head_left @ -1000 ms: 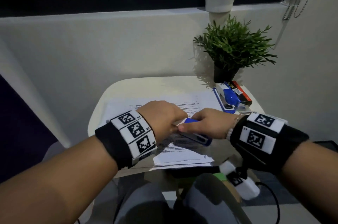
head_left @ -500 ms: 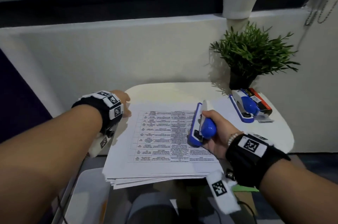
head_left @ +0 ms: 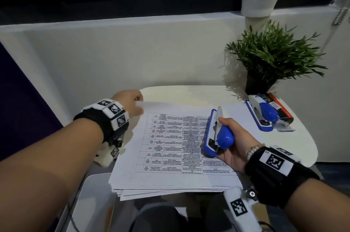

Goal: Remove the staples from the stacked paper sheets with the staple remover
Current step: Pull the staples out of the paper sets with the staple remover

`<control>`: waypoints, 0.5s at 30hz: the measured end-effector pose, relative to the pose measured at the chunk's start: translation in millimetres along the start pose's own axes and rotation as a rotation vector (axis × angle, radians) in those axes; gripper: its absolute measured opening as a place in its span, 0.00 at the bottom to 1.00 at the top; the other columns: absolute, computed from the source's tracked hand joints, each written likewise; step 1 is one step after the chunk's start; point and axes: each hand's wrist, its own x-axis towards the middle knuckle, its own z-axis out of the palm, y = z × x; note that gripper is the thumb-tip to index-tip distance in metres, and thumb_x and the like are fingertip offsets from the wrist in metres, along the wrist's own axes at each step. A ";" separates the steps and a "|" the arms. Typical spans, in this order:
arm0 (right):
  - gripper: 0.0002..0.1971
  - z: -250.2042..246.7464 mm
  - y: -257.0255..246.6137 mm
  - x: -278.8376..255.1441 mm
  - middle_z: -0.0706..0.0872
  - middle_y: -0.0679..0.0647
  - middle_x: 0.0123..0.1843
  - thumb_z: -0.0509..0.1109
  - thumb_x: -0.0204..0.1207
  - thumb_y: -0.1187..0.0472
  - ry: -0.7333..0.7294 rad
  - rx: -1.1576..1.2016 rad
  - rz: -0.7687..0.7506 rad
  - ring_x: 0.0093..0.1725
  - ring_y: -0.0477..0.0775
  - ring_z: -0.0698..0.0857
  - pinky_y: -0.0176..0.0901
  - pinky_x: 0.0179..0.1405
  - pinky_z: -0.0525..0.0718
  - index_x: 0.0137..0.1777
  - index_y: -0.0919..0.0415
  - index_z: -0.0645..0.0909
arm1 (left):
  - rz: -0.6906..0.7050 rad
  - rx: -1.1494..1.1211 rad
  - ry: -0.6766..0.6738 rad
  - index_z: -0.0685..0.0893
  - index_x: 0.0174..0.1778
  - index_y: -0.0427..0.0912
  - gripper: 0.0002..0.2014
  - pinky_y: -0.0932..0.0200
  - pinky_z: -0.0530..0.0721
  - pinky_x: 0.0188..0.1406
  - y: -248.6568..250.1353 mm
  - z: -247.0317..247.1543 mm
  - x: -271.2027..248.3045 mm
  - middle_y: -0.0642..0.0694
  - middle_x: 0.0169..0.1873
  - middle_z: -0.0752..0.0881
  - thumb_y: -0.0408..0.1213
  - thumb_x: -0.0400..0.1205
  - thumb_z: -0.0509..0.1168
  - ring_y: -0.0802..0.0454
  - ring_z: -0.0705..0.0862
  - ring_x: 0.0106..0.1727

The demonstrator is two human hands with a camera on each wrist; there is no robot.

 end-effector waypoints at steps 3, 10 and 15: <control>0.18 -1.8 -0.1 1.3 0.84 0.64 0.45 0.69 0.72 0.56 -0.012 -0.002 -0.001 0.37 0.62 0.84 0.60 0.40 0.88 0.59 0.65 0.80 | -0.013 -0.468 0.103 0.82 0.42 0.48 0.08 0.66 0.79 0.34 2.1 -13.6 -14.1 0.53 0.36 0.85 0.33 0.74 0.73 0.56 0.85 0.36; 0.26 25.2 -42.6 -17.3 0.81 0.59 0.35 0.76 0.43 0.57 -0.134 -0.093 -0.221 0.29 0.60 0.80 0.44 0.33 0.78 0.45 0.63 0.80 | 0.081 -0.965 0.238 0.86 0.36 0.50 0.11 0.52 0.85 0.45 35.4 -33.4 -66.2 0.52 0.34 0.91 0.28 0.78 0.68 0.48 0.88 0.38; 0.20 68.8 -74.8 -40.7 0.87 0.48 0.39 0.68 0.67 0.40 -0.119 -0.060 -0.703 0.38 0.52 0.88 0.48 0.40 0.89 0.54 0.50 0.80 | 0.174 -0.854 0.346 0.85 0.35 0.56 0.13 0.53 0.84 0.42 68.6 -25.2 -102.3 0.56 0.33 0.89 0.32 0.78 0.68 0.53 0.87 0.37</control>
